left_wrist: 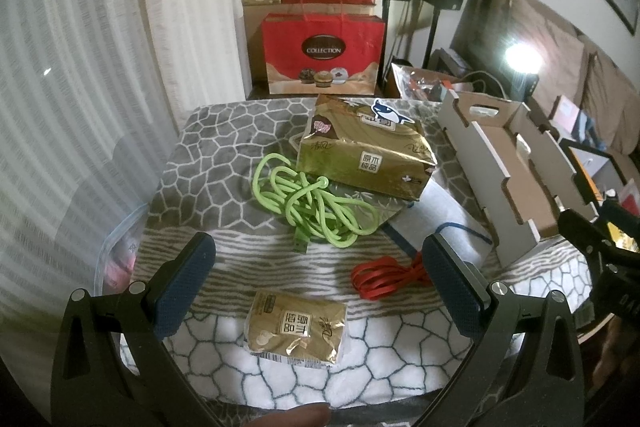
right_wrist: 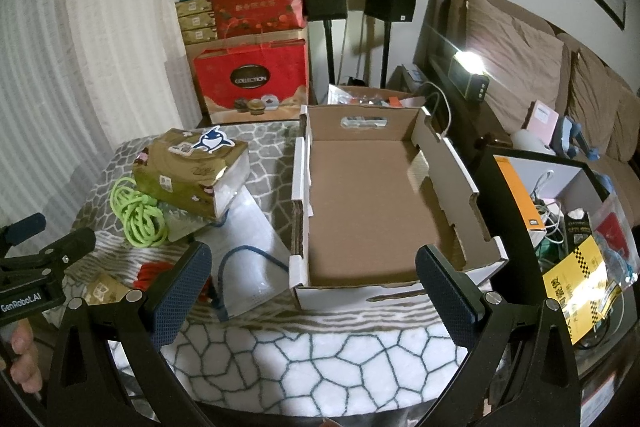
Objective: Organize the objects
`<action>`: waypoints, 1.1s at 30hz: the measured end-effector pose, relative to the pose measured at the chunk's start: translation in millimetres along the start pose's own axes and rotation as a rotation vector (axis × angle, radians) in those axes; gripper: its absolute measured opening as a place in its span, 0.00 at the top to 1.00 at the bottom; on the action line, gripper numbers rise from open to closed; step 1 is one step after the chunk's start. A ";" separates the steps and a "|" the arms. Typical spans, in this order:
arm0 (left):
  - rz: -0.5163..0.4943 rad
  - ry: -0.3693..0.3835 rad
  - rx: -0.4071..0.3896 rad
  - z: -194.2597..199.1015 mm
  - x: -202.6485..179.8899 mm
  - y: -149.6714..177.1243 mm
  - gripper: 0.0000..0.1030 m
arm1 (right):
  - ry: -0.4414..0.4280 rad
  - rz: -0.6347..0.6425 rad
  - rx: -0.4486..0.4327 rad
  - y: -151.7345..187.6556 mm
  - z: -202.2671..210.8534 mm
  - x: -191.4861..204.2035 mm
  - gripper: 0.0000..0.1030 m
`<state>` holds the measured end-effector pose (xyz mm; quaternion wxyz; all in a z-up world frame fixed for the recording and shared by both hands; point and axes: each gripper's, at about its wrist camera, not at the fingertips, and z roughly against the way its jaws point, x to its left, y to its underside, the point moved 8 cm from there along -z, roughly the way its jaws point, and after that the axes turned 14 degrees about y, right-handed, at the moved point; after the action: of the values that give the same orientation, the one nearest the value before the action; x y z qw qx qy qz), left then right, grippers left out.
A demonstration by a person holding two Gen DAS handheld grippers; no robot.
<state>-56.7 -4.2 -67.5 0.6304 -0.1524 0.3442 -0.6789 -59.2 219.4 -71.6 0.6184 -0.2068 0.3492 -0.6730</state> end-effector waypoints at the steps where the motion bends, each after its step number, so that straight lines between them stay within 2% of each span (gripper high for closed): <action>1: 0.000 0.000 0.000 0.1 -0.1 0.0 0.00 | -0.002 -0.002 0.000 0.0 -1.8 -5.3 0.00; 12: -0.020 -0.016 0.009 -15.1 9.4 -11.2 0.00 | 0.041 -0.007 0.025 -7.5 -19.9 -31.7 0.00; 20: -0.019 0.007 0.036 -37.8 20.8 -28.6 0.00 | 0.068 -0.016 0.031 -27.0 -43.4 -67.6 0.00; 26: 0.020 0.041 0.034 -50.6 33.3 -43.2 0.00 | 0.069 -0.025 0.079 -33.8 -74.6 -93.2 0.01; 29: 0.030 0.059 0.046 -59.3 35.8 -49.6 0.00 | 0.061 -0.027 0.107 -35.5 -90.2 -103.0 0.06; 33: 0.033 0.070 0.056 -70.2 38.4 -58.8 0.00 | 0.069 -0.018 0.138 -36.8 -107.9 -112.5 0.20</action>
<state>-152.0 -23.6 -87.8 0.6330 -0.1051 0.3497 -0.6826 -144.3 352.1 -99.9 0.6128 -0.1435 0.3213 -0.7075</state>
